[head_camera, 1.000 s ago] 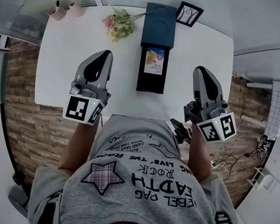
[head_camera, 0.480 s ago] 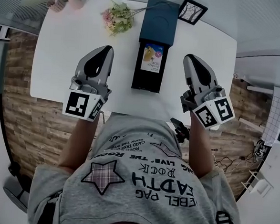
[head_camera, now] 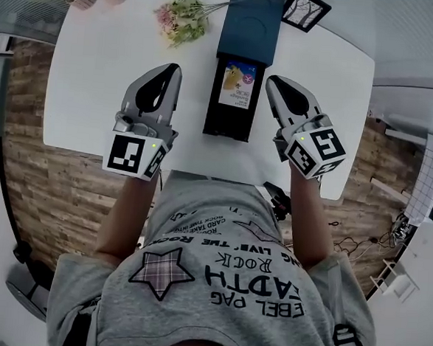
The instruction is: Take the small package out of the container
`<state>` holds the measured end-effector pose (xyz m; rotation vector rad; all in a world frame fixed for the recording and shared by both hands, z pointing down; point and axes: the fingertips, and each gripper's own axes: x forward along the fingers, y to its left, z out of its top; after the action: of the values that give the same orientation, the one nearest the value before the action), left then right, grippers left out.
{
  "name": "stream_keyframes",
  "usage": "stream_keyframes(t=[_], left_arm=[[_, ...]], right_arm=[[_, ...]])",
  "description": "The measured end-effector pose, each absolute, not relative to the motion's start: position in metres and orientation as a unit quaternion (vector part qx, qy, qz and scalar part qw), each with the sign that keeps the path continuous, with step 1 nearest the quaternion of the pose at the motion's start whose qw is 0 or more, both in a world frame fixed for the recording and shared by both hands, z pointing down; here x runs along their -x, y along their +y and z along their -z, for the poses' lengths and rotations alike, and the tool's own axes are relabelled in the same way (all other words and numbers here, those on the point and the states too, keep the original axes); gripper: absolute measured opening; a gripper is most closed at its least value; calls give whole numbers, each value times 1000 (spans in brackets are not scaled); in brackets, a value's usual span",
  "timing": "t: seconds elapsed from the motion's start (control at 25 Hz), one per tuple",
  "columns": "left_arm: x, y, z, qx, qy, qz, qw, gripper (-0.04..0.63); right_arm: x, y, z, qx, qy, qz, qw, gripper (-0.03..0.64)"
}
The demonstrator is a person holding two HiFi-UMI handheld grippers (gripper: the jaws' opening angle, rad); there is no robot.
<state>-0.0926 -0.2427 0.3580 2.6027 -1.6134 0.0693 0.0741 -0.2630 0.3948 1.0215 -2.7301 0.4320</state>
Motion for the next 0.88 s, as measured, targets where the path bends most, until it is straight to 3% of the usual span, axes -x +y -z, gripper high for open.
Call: stream_keyframes(t=[0.28,0.88], left_arm=[[85,-252,-368,-855,-516,-26,47,11],[84,-256,-385,-854,-515,-38,62,11]], right_arm=[[-51,-270,-445,-325,-918,-144,176,17],[-26,-253,-573,-195,-870,-41,451,17]])
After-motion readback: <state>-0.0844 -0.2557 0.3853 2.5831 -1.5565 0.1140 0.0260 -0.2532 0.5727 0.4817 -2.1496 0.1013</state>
